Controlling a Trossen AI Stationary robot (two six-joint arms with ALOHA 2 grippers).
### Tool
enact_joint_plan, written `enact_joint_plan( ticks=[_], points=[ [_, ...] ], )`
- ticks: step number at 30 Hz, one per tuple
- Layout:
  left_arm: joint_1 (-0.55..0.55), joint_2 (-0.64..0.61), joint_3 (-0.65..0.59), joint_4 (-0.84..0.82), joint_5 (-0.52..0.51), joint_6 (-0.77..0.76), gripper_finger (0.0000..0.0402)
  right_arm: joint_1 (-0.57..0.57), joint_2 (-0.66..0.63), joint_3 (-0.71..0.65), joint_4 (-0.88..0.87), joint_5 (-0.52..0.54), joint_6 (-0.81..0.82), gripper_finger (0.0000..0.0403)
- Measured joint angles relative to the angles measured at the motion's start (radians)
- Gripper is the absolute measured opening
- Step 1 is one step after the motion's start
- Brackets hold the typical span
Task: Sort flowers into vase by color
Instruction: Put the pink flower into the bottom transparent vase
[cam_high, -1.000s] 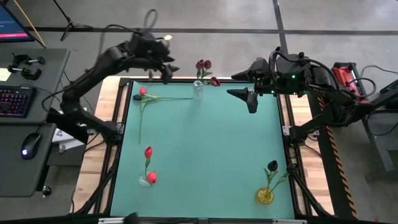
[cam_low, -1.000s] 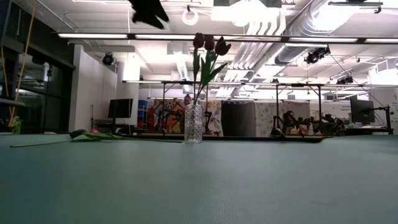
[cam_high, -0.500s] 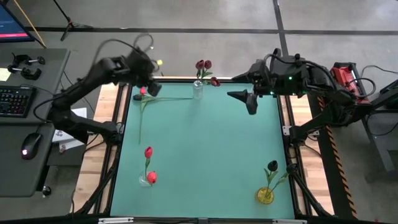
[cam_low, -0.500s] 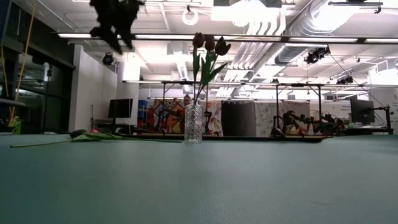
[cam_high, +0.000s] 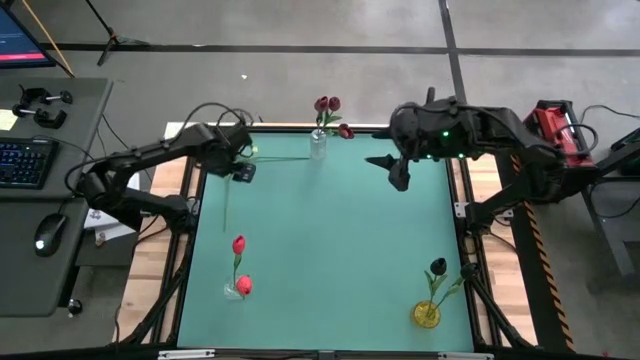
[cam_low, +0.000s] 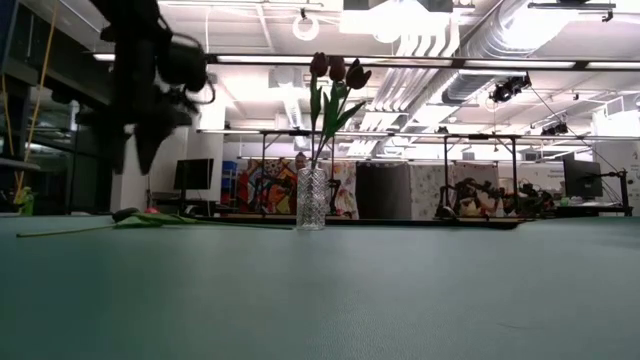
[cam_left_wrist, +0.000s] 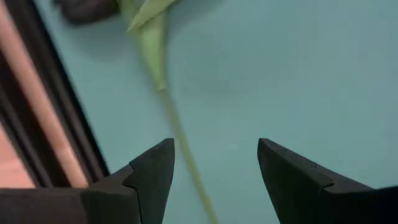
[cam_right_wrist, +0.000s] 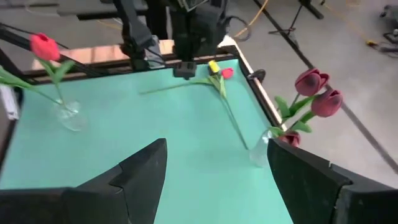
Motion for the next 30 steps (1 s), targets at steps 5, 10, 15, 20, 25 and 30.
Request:
enact_joint_plan(
  ticks=[5,10,15,20,25,30],
  points=[
    [0.041,0.0,-0.12,0.077,-0.056,-0.108,0.0218,-0.003,0.038,0.0,0.001,0.01,-0.013,0.0266],
    [0.117,0.0,-0.196,0.231,-0.079,-0.111,0.0218,-0.003,0.073,0.0,0.008,0.01,-0.003,0.0266],
    [0.181,0.013,-0.253,0.395,-0.077,-0.11,0.0208,-0.003,0.112,0.0,0.053,0.01,0.019,0.0266],
    [0.219,0.067,-0.295,0.445,-0.047,-0.067,0.0184,-0.003,0.143,0.0,0.074,0.01,0.023,0.0266],
    [0.241,0.13,-0.295,0.461,-0.055,0.033,0.0169,-0.003,0.16,0.0,0.075,0.011,0.031,0.0266],
    [0.245,0.152,-0.292,0.479,-0.027,0.132,0.009,-0.003,0.161,0.0,0.075,0.028,0.05,0.0266]
  ],
)
